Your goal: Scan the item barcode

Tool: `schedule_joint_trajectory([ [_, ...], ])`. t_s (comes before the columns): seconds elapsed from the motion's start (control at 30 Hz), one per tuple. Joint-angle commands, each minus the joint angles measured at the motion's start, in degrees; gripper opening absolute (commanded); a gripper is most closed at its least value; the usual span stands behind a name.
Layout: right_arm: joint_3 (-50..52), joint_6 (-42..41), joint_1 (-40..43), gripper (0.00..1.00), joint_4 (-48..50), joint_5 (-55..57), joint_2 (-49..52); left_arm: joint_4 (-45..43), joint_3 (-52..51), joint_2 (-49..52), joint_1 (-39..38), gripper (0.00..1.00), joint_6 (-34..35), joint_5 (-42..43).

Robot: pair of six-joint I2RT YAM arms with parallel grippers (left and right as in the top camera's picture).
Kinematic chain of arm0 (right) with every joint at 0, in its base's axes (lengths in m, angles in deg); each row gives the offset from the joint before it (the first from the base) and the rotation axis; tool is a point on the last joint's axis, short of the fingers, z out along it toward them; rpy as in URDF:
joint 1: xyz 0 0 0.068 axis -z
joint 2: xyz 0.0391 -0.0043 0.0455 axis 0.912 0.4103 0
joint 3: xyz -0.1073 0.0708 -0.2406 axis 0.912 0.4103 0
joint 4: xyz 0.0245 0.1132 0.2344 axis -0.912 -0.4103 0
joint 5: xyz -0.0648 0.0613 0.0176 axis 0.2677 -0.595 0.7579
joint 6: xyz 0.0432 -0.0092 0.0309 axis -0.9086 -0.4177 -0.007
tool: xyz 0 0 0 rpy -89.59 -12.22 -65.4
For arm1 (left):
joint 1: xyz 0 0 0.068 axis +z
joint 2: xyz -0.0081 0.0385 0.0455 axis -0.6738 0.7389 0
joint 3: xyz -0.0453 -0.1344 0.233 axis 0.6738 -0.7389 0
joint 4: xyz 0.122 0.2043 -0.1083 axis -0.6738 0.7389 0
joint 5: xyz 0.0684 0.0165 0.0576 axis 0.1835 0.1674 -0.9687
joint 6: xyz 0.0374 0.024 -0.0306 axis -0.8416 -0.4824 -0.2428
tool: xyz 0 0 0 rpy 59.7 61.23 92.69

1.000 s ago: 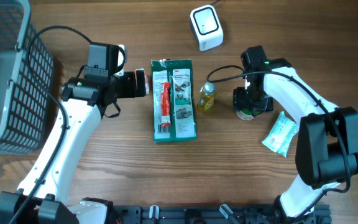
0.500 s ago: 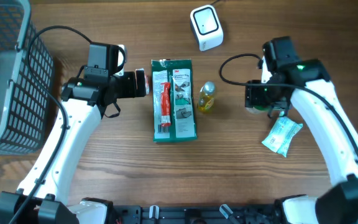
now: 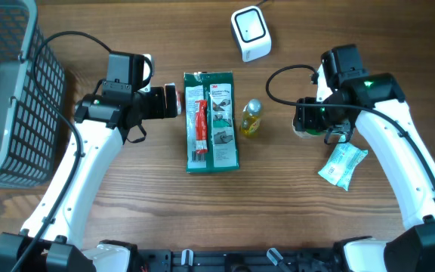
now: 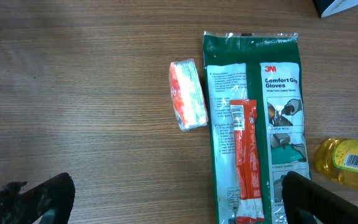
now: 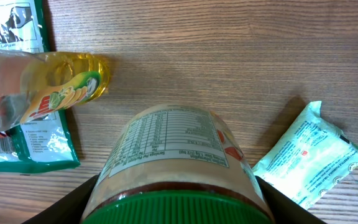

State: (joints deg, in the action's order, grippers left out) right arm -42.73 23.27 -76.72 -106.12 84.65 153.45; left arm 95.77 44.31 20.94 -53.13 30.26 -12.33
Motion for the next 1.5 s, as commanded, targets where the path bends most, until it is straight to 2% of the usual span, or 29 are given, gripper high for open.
schedule_joint_trajectory([
  [0.0,-1.2,0.1,0.0,0.38,0.2,-2.3,-0.7,-0.2,0.6,-0.3,0.1,1.0,-0.2,-0.6],
  [0.87,-1.2,0.3,0.0,0.39,1.5,-2.9,-0.7,-0.2,0.6,-0.3,0.1,1.0,-0.2,-0.6],
  [1.03,-1.2,0.3,0.0,0.44,2.3,-2.9,-0.7,-0.1,0.6,-0.3,0.1,1.0,-0.2,-0.6],
  [1.07,-1.2,0.2,0.0,0.4,2.4,-2.9,-0.7,-0.1,0.6,-0.3,0.1,1.0,-0.2,-0.6],
  [1.13,-1.2,0.3,0.0,0.16,3.3,-3.6,-0.7,-0.2,0.6,-0.3,0.1,1.0,-0.2,-0.6],
  [1.2,-2.4,0.3,0.0,0.04,5.4,-4.9,-0.6,-0.1,0.6,-0.3,0.1,1.0,-0.2,-0.6],
  [1.27,-13.7,2.4,0.0,0.04,-2.9,-4.8,2.1,-0.2,0.6,-0.3,0.1,1.0,-0.2,-0.6],
  [1.33,-36.1,5.3,0.0,0.04,-17.4,-4.9,9.6,-0.2,0.6,-0.3,0.1,1.0,-0.2,-0.6],
  [1.37,-44.9,6.4,0.0,0.04,-21.5,-4.8,13.0,-0.2,0.6,-0.3,0.1,1.0,-0.2,-0.6],
  [1.47,-58.6,8.1,0.0,0.04,-24.4,-4.8,21.1,-0.1,0.6,-0.3,0.1,1.0,-0.2,-0.6],
])
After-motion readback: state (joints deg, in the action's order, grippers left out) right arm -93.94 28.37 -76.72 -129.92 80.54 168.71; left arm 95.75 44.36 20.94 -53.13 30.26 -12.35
